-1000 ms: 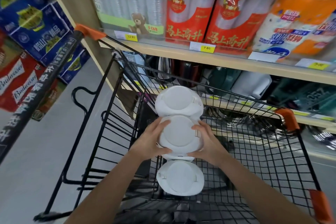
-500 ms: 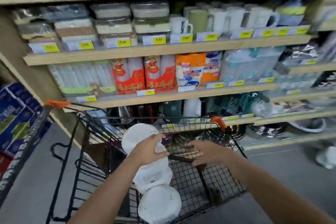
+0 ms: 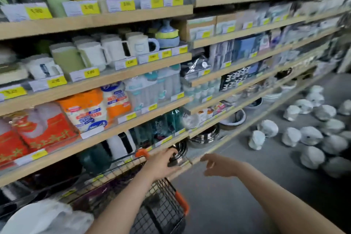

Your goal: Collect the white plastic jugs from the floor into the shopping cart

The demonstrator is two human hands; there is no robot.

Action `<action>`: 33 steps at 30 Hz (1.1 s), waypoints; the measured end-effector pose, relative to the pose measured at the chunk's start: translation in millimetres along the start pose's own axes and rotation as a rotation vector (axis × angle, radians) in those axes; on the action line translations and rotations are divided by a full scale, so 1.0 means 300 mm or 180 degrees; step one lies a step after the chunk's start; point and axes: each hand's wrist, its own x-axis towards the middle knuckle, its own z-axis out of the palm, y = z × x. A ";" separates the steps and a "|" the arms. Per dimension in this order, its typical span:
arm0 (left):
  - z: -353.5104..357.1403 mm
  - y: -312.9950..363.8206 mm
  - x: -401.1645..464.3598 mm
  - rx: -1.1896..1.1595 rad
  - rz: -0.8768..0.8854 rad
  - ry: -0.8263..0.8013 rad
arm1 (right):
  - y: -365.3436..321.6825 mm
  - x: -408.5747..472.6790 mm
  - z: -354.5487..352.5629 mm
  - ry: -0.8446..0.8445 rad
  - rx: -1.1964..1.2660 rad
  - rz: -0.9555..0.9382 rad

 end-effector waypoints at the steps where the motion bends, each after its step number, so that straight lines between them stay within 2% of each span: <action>1: 0.016 0.060 0.078 -0.0060 0.0042 -0.0024 | 0.077 0.002 -0.049 0.0023 0.0053 0.0068; 6: 0.075 0.342 0.436 -0.0248 0.0251 -0.0180 | 0.444 -0.005 -0.312 0.0181 0.0168 0.0360; 12: 0.080 0.630 0.813 -0.0414 0.0516 -0.0305 | 0.777 -0.009 -0.586 0.0615 0.0305 0.0606; 21: 0.148 0.848 1.392 0.0081 0.1081 -0.0562 | 1.185 0.137 -0.855 0.0715 0.0580 0.0926; 27: 0.170 1.007 1.827 0.0084 0.1301 -0.0735 | 1.466 0.240 -1.059 0.0804 0.0854 0.1419; 33: 0.245 1.170 2.092 -0.0068 0.1456 -0.0984 | 1.734 0.305 -1.190 0.0843 0.1001 0.1738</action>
